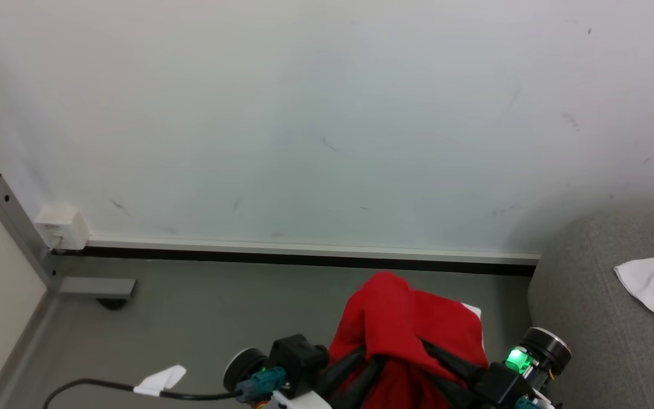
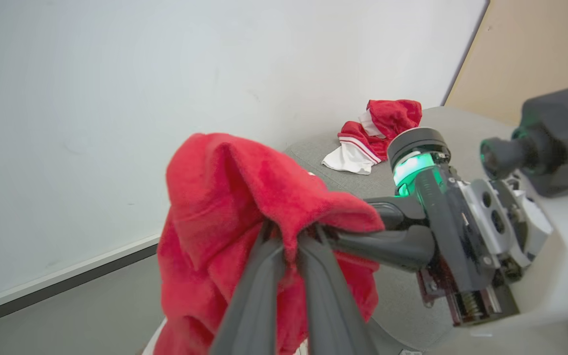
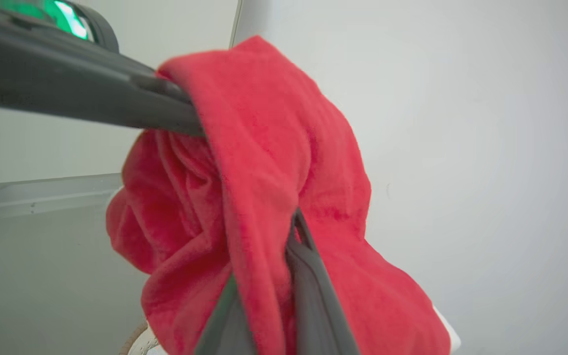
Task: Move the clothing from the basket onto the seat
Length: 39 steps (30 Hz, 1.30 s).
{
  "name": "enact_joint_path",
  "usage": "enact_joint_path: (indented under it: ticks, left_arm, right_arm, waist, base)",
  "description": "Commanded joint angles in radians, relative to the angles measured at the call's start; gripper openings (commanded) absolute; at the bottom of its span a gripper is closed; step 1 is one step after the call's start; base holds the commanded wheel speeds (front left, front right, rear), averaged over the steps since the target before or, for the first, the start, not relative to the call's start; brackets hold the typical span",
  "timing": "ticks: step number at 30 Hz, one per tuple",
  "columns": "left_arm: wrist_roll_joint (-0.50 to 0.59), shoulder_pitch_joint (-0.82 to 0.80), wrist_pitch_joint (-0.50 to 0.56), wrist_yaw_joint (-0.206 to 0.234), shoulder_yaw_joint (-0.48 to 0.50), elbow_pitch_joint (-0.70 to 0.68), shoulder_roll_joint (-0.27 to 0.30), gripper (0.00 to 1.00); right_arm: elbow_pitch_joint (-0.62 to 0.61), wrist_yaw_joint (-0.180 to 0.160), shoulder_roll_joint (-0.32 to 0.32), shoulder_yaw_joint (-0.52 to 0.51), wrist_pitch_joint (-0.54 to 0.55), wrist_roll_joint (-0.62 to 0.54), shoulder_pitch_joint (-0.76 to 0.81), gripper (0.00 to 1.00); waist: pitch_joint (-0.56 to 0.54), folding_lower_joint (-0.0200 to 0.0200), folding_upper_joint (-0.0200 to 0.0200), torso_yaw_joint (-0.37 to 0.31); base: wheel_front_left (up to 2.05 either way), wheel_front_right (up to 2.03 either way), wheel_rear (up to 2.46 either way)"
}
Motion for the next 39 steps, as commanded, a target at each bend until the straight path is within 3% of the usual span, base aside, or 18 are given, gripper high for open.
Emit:
enact_joint_path:
  ticks: [1,9,18,26,34,39]
  left_arm:
    - [0.009,0.011,-0.01,0.003,0.004,0.01,0.005,1.0]
    - [0.023,0.009,-0.05,0.02,0.014,0.068,0.006,1.0]
    - [0.03,-0.007,-0.096,0.026,0.012,0.115,-0.016,1.0]
    - [0.039,-0.024,-0.108,0.025,0.002,0.137,-0.03,1.0]
    - [0.043,-0.04,-0.116,0.024,-0.007,0.145,-0.04,1.0]
    - [0.066,-0.082,-0.109,0.018,-0.011,0.131,-0.033,1.0]
  right_arm:
    - [-0.002,-0.003,0.0,-0.018,-0.004,0.007,0.013,0.0]
    - [-0.045,-0.003,-0.015,-0.114,-0.012,0.0,0.035,0.0]
    - [-0.123,-0.003,-0.053,-0.255,-0.012,-0.025,0.091,0.0]
    - [-0.167,-0.003,-0.061,-0.307,0.005,-0.042,0.13,0.0]
    - [-0.186,-0.003,-0.047,-0.359,0.012,-0.045,0.131,0.0]
    - [-0.165,-0.003,-0.033,-0.468,0.006,-0.045,0.076,0.0]
  waist:
    - [0.004,-0.0001,-0.0001,-0.01]
    - [0.023,-0.0001,-0.0001,-0.08]
    - [0.063,-0.0001,-0.0001,-0.268]
    - [0.083,-0.0001,-0.0001,-0.362]
    - [0.115,-0.0001,-0.0001,-0.391]
    - [0.193,-0.0001,-0.0001,-0.373]
  base:
    - [0.0,0.0,0.0]
    - [0.0,0.0,0.0]
    - [0.0,0.0,0.0]
    - [0.0,0.0,0.0]
    - [0.0,0.0,0.0]
    - [0.0,0.0,0.0]
